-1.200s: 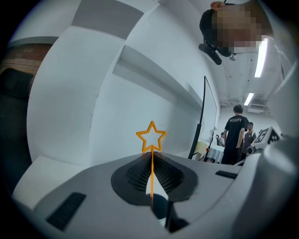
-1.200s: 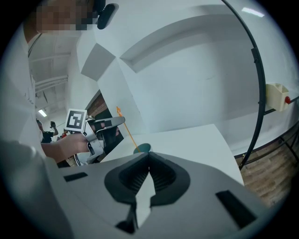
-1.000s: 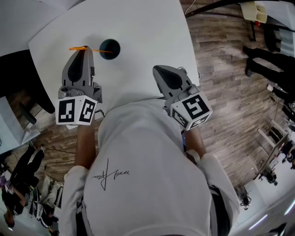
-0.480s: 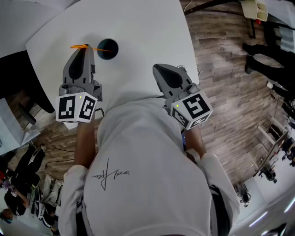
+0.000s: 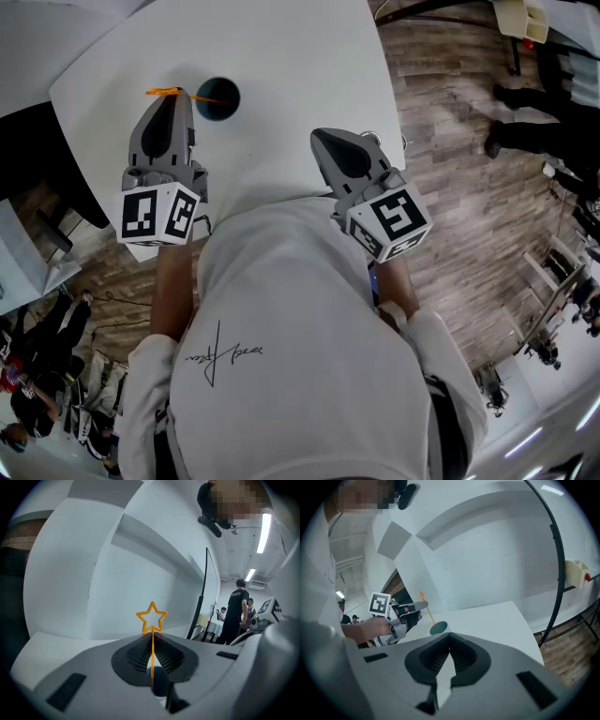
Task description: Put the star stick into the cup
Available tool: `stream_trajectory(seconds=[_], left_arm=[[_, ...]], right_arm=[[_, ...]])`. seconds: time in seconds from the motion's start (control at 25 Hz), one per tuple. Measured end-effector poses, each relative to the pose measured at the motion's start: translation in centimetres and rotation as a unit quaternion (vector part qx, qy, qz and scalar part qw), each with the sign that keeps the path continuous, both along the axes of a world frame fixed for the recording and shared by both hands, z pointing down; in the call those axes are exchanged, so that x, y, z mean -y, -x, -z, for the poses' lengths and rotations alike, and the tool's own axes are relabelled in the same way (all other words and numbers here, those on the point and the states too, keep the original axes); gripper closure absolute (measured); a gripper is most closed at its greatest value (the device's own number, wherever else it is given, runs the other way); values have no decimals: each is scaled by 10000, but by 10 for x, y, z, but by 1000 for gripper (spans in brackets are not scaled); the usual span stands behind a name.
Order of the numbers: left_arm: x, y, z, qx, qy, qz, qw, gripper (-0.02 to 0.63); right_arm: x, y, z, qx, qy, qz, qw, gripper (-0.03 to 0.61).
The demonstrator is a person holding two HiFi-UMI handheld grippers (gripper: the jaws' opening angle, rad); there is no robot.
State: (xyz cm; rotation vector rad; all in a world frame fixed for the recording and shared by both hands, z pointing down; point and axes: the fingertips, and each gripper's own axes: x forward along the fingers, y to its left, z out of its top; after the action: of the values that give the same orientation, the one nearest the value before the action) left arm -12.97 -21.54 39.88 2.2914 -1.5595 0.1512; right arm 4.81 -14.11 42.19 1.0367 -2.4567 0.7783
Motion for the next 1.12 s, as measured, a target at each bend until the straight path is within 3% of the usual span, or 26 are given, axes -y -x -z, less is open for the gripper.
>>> stream_trajectory(seconds=[1.12], left_arm=[[6,2,-31,135,196,39,9997,594]], right_arm=[[0,-1,-6,-148,40,-27,9999,569]])
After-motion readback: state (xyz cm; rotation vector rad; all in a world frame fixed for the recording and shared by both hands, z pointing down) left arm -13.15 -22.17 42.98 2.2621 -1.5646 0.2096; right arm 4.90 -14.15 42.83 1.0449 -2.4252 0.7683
